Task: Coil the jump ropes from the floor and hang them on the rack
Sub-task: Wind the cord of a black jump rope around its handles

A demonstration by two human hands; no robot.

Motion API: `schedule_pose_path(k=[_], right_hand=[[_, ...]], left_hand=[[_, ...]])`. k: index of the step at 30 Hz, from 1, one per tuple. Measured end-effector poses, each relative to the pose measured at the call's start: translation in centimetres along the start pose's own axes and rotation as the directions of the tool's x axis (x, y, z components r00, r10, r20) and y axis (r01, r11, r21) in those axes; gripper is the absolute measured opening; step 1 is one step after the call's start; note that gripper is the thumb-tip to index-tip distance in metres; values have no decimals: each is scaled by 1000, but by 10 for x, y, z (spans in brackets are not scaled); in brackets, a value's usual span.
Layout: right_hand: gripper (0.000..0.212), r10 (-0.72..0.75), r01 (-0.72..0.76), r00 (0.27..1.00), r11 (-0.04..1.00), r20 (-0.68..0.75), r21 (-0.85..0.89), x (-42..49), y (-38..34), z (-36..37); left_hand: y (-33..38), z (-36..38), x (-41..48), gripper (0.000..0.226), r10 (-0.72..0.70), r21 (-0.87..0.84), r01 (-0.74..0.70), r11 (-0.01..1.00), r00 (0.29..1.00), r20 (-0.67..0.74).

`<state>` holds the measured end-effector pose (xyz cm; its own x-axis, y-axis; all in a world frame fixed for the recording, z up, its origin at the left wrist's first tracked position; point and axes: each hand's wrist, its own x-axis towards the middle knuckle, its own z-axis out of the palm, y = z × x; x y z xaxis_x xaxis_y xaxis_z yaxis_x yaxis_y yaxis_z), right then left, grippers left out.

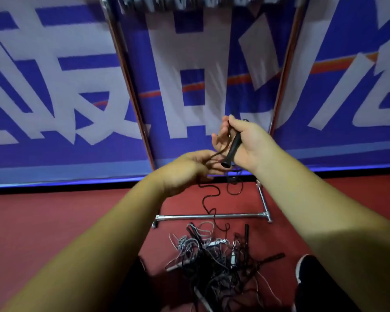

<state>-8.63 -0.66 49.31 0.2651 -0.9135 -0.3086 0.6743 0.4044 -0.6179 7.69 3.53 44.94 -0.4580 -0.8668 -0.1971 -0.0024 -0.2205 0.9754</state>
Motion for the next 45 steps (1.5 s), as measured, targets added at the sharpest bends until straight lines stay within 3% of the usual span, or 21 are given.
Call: schedule_pose_path(k=[2, 4, 7, 10, 13, 14, 16, 18, 22, 23, 26, 28, 29, 31, 32, 34, 36, 38, 40, 42, 45], right_hand=[[26, 0, 6, 999, 995, -53, 104, 12, 10, -13], [28, 3, 8, 994, 995, -105, 104, 22, 19, -32], [33, 32, -91, 970, 967, -240, -237, 36, 37, -74], [28, 123, -297, 935, 781, -332, -549, 37, 64, -115], [30, 290, -377, 921, 503, -259, -778, 32, 78, -130], [35, 364, -375, 906, 453, -216, -809, 31, 77, -129], [40, 450, -353, 883, 444, -136, -824, 33, 75, -126], [38, 419, -290, 905, 485, -71, -825, 37, 73, -123], [29, 330, -264, 943, 694, -29, -670, 45, 68, -120], [28, 319, -270, 948, 762, -22, -589, 47, 65, -119], [26, 235, -232, 972, 921, -26, -312, 54, 52, -115], [26, 169, -174, 984, 976, -48, -133, 58, 45, -116], [26, 140, -143, 988, 988, -58, -57, 60, 42, -118], [24, 92, -89, 993, 995, -74, 48, 63, 36, -122], [24, 73, -65, 994, 994, -87, 87, 64, 34, -124], [26, 39, -19, 992, 988, -123, 156, 65, 31, -126], [27, 30, 2, 989, 977, -145, 214, 64, 31, -125], [27, 34, 9, 985, 970, -172, 243, 63, 31, -126], [29, 63, -26, 981, 980, -184, 196, 63, 29, -129], [32, 95, -97, 975, 995, -200, 0, 63, 25, -131], [32, 144, -264, 948, 857, -285, -444, 65, 17, -139]], left_hand=[[-34, 4, 2, 47, -95, 116, 83, 990, 990, 107], [-59, 6, 3, 22, -154, 93, 143, 985, 980, 123], [-73, 4, 6, 21, -182, -139, 184, 973, 983, 28], [-66, -6, 25, 22, -143, -446, 70, 892, 981, -131], [-60, -22, 48, 25, -180, -678, -50, 733, 948, -264], [-61, -28, 54, 26, -206, -731, -90, 677, 930, -305], [-66, -43, 64, 28, -258, -807, -174, 565, 891, -373], [-73, -55, 73, 37, -287, -816, -214, 538, 863, -416], [-86, -67, 86, 73, -288, -583, 6, 813, 873, -393], [-88, -63, 86, 69, -294, -513, 71, 856, 882, -368], [-97, -39, 82, 27, -342, -331, 252, 910, 906, -250], [-111, -24, 81, 34, -277, -66, 269, 961, 926, -256], [-116, -18, 80, 38, -201, 134, 244, 960, 940, -276], [-121, -7, 76, 55, -47, 500, 173, 848, 966, -255], [-123, -3, 75, 66, -22, 559, 138, 817, 978, -209], [-125, 10, 70, 82, -66, 489, 84, 868, 996, -53], [-131, 21, 69, 83, -65, 458, 33, 888, 996, 53], [-137, 27, 71, 66, -27, 509, -10, 861, 998, 65], [-139, 30, 72, 31, -30, 491, 5, 871, 999, 42], [-136, 29, 71, 5, -49, 418, 32, 908, 998, 29], [-119, 24, 70, 11, -99, 217, 94, 972, 995, 16]])
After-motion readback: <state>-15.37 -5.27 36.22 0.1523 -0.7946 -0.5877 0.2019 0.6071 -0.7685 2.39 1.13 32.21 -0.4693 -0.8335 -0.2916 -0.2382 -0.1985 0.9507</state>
